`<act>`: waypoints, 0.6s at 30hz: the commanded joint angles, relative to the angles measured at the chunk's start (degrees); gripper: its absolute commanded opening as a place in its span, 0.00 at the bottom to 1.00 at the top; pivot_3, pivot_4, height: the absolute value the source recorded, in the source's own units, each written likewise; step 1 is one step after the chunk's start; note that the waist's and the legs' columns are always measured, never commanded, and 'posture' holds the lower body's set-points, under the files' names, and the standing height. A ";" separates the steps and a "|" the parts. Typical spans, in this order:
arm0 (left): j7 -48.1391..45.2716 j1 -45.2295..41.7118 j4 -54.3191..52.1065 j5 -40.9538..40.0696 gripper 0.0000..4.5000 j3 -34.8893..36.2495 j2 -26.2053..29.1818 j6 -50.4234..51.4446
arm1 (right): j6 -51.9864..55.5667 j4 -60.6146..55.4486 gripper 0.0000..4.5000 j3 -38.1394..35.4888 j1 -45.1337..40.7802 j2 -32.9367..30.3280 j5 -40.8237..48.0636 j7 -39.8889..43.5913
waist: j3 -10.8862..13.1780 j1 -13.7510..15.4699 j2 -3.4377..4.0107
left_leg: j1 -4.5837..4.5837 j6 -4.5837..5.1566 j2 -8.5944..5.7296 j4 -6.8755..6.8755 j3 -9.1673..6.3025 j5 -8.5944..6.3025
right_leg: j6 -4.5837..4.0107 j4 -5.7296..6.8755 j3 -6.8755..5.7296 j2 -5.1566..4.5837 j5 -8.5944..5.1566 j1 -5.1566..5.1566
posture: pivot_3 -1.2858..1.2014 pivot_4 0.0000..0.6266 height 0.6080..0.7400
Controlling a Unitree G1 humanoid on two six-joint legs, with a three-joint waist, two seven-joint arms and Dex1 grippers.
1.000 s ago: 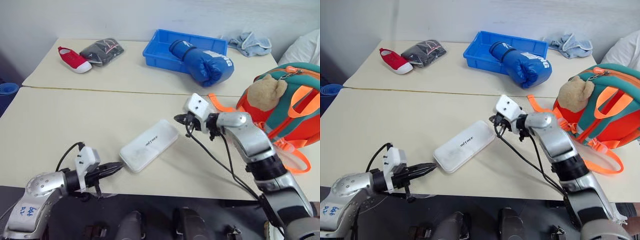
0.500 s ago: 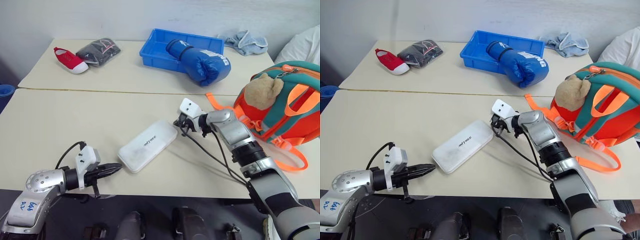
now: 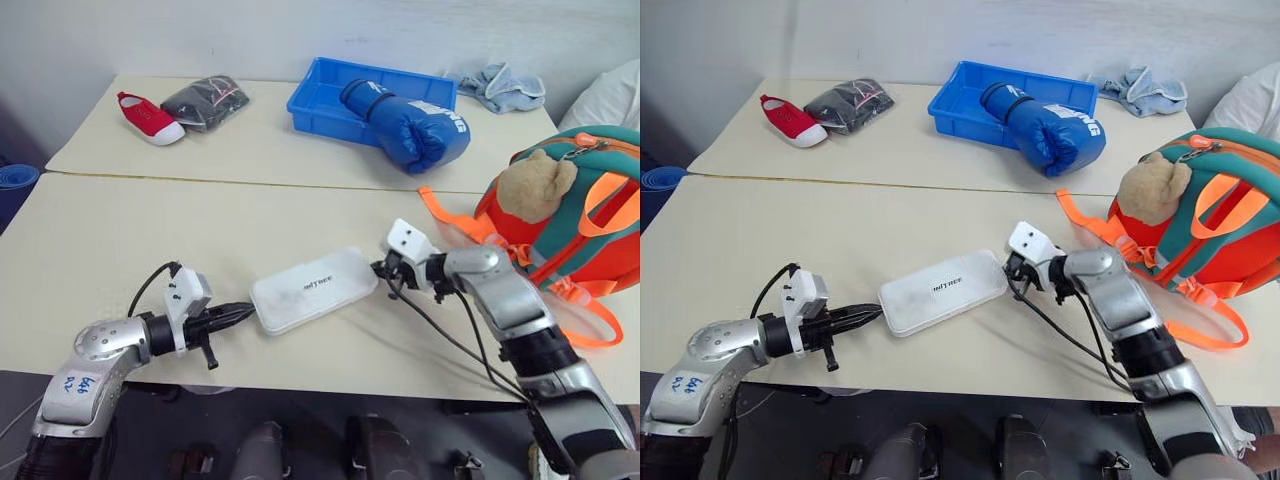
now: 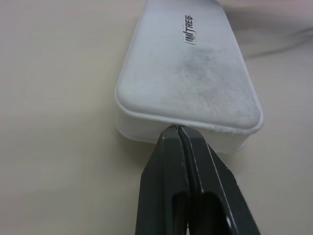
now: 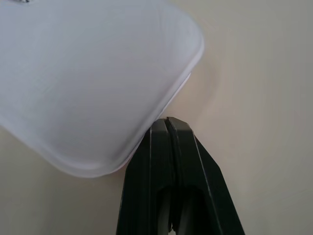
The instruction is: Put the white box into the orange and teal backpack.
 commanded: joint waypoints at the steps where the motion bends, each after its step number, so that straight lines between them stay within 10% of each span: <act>1: -0.71 -3.33 1.38 1.50 0.01 -2.81 -0.81 -2.24 | 4.46 -11.09 0.00 -2.68 4.67 -2.25 4.10 0.99 | 0.00 0.12 0.00 | 0.00 0.00 0.00 0.00 0.00 0.00 | 0.00 0.00 0.00 0.00 0.00 0.00 | 0.52 0.24 1.00; 18: -2.59 -10.43 6.40 1.73 0.09 -7.39 -2.52 2.34 | 12.14 -32.61 0.00 -20.88 34.53 -12.78 9.77 -4.90 | 0.00 0.27 -0.02 | 0.02 0.09 -0.01 0.00 -0.05 -0.02 | 0.01 -0.07 -0.03 0.04 0.00 0.10 | 0.52 0.24 1.00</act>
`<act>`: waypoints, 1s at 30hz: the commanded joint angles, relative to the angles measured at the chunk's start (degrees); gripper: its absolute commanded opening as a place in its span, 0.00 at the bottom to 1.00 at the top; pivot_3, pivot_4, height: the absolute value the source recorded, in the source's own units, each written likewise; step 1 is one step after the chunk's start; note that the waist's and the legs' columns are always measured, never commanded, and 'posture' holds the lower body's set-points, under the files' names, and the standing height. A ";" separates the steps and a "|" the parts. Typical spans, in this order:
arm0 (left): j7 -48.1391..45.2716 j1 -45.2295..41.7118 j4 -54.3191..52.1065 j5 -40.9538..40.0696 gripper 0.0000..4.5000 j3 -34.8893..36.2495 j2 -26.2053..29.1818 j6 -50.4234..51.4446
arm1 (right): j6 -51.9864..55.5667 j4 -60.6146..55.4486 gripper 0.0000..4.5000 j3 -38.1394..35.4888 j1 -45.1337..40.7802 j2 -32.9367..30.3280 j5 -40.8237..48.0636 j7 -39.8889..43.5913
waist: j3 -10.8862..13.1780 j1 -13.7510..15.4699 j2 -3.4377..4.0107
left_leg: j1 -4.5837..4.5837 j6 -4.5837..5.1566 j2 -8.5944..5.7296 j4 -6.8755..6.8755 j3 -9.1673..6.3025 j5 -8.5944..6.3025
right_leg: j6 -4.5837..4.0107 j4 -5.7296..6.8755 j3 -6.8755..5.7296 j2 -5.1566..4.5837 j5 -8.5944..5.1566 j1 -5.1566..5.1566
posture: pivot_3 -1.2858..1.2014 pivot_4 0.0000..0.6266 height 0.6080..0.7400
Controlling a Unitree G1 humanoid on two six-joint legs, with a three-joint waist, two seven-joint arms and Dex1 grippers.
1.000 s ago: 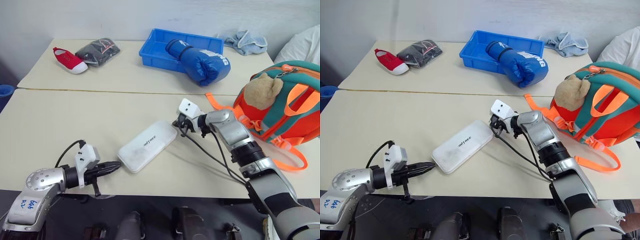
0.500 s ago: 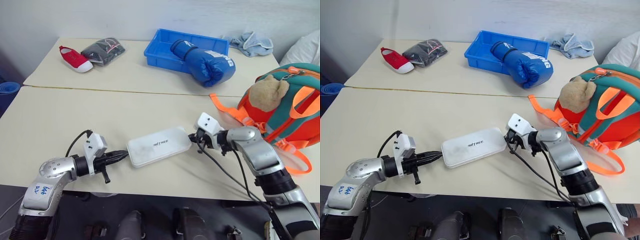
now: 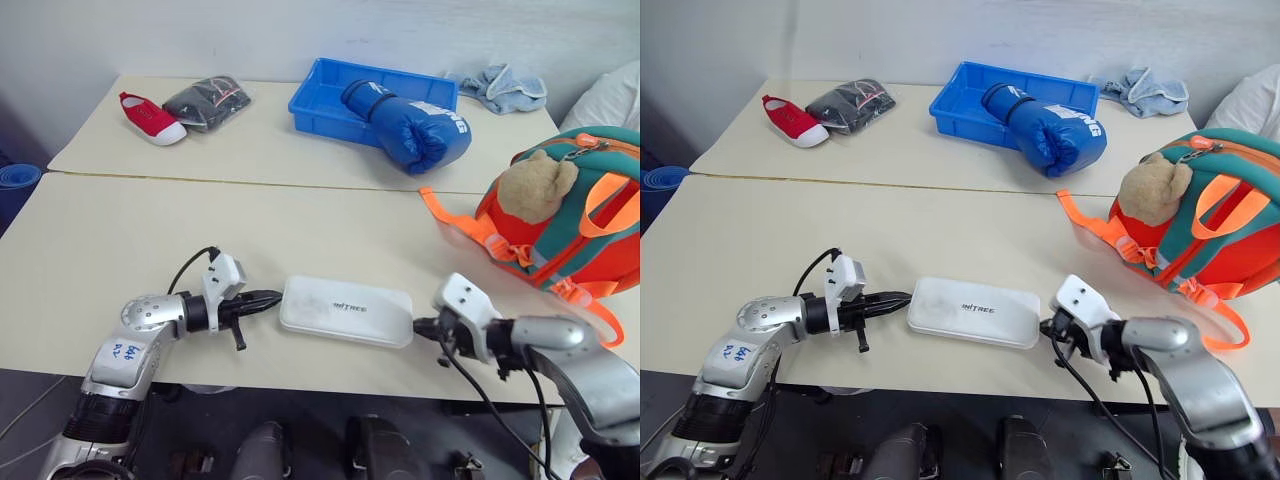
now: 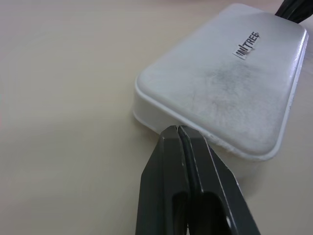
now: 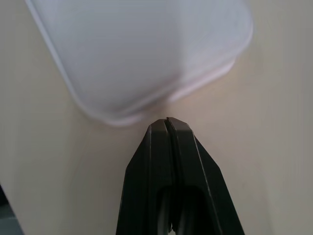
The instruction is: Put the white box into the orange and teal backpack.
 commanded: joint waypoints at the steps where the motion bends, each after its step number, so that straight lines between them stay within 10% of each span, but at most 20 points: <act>1: -1.22 0.35 -1.60 -3.27 0.13 1.73 1.84 5.44 | -5.34 0.15 0.00 -5.36 4.28 -1.74 -1.40 -2.03 | 0.00 -0.04 -0.01 | 0.04 0.01 0.00 0.01 0.00 0.00 | 0.00 0.00 0.00 0.00 0.00 0.04 | 0.52 0.24 1.00; 9: -2.97 -7.86 5.64 -15.58 0.66 4.38 11.08 41.17 | -12.19 1.37 0.00 -10.73 11.78 -2.92 -0.82 -1.97 | 0.01 0.06 -0.03 | 0.09 -0.09 0.02 0.02 -0.09 0.08 | 0.01 0.04 -0.04 0.09 -0.01 0.08 | 0.52 0.24 1.00; 14: 2.88 -26.05 24.78 -16.18 0.99 4.49 5.15 61.28 | -15.34 3.07 0.00 -9.49 11.91 -3.42 -0.92 -1.37 | 0.02 1.35 -0.07 | 0.08 -0.05 -0.04 0.19 -0.13 0.12 | 0.06 0.09 -0.09 0.18 0.02 0.15 | 0.52 0.24 1.00; 30: 6.57 -35.71 35.10 -21.45 0.99 -4.35 -4.17 69.36 | -18.80 9.78 0.00 3.88 -1.58 -1.38 -3.16 -2.10 | -0.06 1.50 -0.20 | 0.17 -0.19 -0.07 0.35 0.00 0.18 | 0.14 0.20 0.09 0.13 0.01 0.20 | 0.52 0.24 1.00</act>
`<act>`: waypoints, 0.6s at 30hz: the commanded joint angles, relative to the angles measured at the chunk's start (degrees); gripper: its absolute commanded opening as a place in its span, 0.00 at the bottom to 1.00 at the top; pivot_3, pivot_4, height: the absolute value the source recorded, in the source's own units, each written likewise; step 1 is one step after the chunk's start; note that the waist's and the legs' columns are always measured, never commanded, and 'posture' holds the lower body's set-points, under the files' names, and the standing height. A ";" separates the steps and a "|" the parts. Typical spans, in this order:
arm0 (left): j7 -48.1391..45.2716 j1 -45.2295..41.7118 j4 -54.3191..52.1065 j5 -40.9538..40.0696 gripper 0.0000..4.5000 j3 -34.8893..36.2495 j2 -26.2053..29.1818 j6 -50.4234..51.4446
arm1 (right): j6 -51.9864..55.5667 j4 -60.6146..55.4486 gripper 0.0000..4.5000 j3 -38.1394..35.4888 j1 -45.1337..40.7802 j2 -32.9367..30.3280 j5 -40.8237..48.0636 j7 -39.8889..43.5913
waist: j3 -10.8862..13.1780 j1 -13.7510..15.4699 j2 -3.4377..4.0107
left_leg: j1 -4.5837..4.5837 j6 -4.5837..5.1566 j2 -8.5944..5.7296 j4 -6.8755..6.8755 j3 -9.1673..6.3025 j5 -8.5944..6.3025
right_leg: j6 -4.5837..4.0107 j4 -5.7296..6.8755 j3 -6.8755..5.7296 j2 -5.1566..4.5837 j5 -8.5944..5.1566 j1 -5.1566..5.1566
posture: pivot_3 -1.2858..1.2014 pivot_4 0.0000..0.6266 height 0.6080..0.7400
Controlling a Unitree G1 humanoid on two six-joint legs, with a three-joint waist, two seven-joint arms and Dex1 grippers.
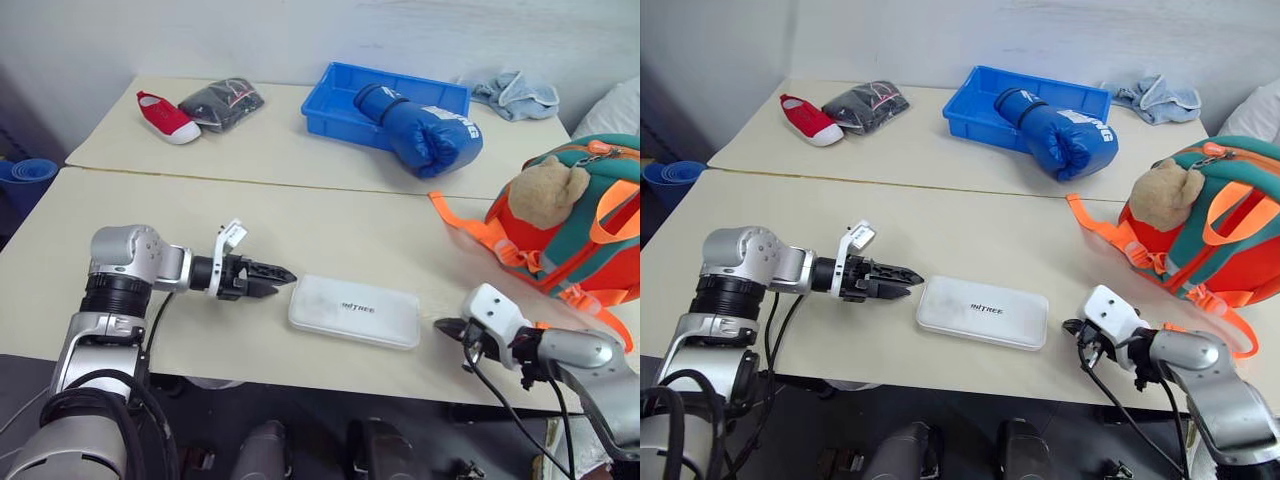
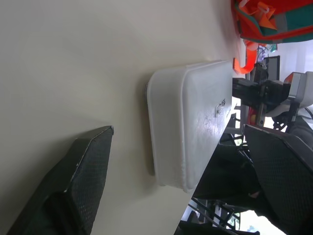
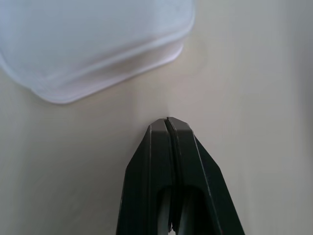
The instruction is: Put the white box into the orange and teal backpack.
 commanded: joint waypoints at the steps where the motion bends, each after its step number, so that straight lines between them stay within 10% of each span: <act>1: 2.06 1.29 0.84 -2.90 0.99 -2.31 -3.09 1.43 | 0.82 0.16 0.00 3.82 -3.66 0.85 -0.45 -0.11 | 0.00 -0.07 0.00 | 0.00 0.00 -0.01 0.00 0.01 0.00 | 0.00 0.00 0.01 -0.02 0.00 0.00 | 0.52 0.24 1.00; 12: 10.77 4.52 2.10 -15.48 0.99 -1.48 -4.63 1.43 | 5.56 -1.23 0.00 8.36 -9.75 4.90 0.55 -2.25 | 0.00 -0.02 0.00 | -0.05 -0.02 0.02 0.00 -0.01 0.00 | -0.01 -0.01 0.01 -0.02 -0.01 -0.05 | 0.52 0.24 1.00; 18: 13.97 5.09 0.55 -20.86 0.65 -0.35 -4.62 1.43 | 4.96 -2.31 0.00 5.97 -6.91 3.90 1.79 -1.95 | 0.00 -0.15 -0.01 | -0.10 0.04 0.00 0.06 -0.03 -0.04 | -0.01 -0.02 -0.03 -0.04 0.00 -0.06 | 0.52 0.24 1.00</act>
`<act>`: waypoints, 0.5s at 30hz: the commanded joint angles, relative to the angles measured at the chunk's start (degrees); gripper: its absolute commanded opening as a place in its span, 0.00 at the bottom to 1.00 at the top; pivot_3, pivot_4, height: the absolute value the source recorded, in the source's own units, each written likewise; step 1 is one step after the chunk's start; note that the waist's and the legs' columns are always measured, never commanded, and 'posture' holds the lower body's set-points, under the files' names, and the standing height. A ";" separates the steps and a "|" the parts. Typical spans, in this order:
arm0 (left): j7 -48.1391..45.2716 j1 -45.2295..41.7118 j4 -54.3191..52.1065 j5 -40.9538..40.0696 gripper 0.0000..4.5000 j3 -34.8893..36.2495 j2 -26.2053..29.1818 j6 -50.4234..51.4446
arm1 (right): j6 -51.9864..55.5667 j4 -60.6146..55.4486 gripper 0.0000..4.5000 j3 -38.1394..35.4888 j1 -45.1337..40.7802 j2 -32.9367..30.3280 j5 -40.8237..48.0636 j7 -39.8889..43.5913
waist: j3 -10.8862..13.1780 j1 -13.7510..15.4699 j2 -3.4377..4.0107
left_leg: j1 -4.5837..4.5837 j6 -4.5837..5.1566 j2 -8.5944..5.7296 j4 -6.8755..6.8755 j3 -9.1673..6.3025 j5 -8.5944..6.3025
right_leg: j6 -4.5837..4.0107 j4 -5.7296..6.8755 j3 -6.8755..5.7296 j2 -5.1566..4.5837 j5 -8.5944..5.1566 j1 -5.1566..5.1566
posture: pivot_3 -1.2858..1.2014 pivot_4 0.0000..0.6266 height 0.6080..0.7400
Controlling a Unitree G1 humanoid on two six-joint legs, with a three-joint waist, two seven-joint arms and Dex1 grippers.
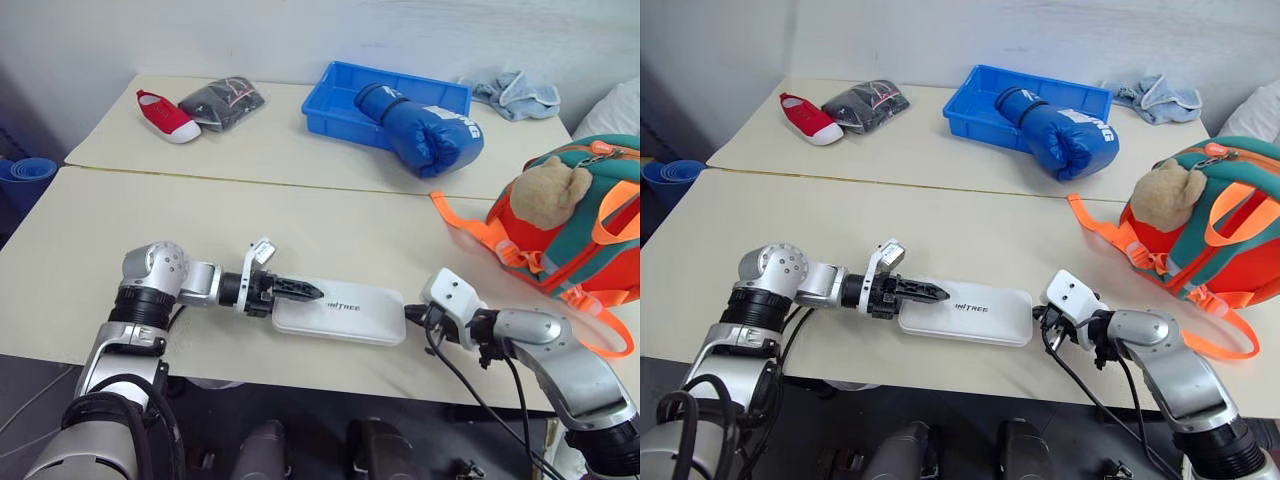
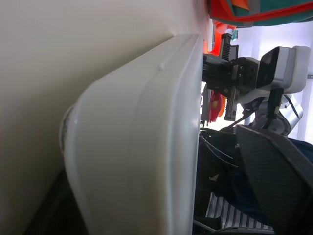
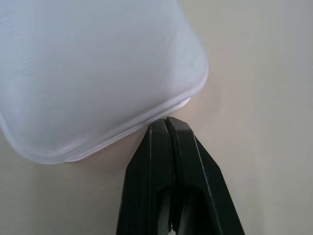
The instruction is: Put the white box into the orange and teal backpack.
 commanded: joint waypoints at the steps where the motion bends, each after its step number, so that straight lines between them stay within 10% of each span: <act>1: 1.86 1.01 -0.96 -3.74 0.58 0.33 -0.26 0.68 | -0.73 -2.53 0.00 -2.72 2.53 -0.54 1.89 0.38 | 0.00 0.00 0.00 | 0.00 -0.01 0.01 -0.02 0.00 0.00 | 0.00 0.00 0.00 0.02 0.00 -0.01 | 0.52 0.24 1.00; 8: 3.84 2.61 -6.25 -7.36 0.27 7.31 -3.02 -0.11 | -4.14 -8.80 0.00 -17.39 13.08 8.53 13.56 -2.37 | 0.01 0.17 -0.02 | -0.05 -0.01 0.00 -0.01 -0.05 0.00 | 0.01 -0.05 -0.05 0.02 0.01 0.02 | 0.52 0.24 1.00; 15: -20.11 11.41 -27.11 5.37 0.27 5.04 0.83 -34.82 | -9.69 -12.58 0.42 -40.95 30.01 12.77 20.79 -2.39 | 0.01 0.14 -0.01 | -0.01 -0.09 0.01 -0.18 0.03 0.02 | 0.01 -0.13 -0.01 0.06 0.00 0.01 | 0.52 0.24 1.00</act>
